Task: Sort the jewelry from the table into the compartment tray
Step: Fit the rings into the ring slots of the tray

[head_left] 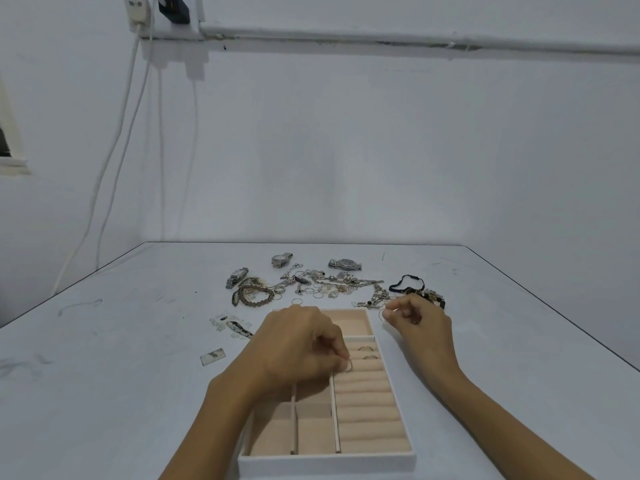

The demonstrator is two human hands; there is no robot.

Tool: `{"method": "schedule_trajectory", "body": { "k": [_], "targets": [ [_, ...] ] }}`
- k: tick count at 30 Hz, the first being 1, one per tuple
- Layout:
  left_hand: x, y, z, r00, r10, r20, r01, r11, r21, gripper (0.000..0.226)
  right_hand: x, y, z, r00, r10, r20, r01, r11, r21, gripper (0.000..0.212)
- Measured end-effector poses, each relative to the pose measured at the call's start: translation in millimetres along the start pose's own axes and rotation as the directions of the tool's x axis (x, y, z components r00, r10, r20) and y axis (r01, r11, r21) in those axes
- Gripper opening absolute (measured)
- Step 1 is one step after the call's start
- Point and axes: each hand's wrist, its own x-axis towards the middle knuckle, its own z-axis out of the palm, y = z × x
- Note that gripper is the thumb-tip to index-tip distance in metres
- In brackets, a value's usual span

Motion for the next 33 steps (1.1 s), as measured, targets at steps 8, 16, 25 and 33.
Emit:
{"method": "schedule_trajectory", "body": {
  "k": [8,16,25,33],
  "targets": [
    [-1.1,-0.4,-1.3,0.997,0.070,0.035,-0.073,0.995,0.063,0.014,0.5,-0.3,0.2,1.000,0.009,0.006,-0.009,1.000,0.028,0.014],
    [0.1,-2.3,3.0,0.994,0.096,0.054,-0.100,0.992,0.072,0.024,-0.3,-1.9,0.5,0.999,0.023,0.032,-0.024,1.000,0.010,0.010],
    [2.7,-7.6,6.6,0.997,-0.026,0.078,0.038,0.987,-0.159,0.012,0.0,0.4,1.0,0.999,0.012,0.035,-0.011,1.000,-0.018,0.012],
    [1.8,-17.2,1.8,0.993,-0.120,0.018,0.120,0.955,-0.273,0.033,-2.9,-5.3,-0.8,0.998,0.020,0.053,-0.019,1.000,-0.014,0.011]
  ]
}}
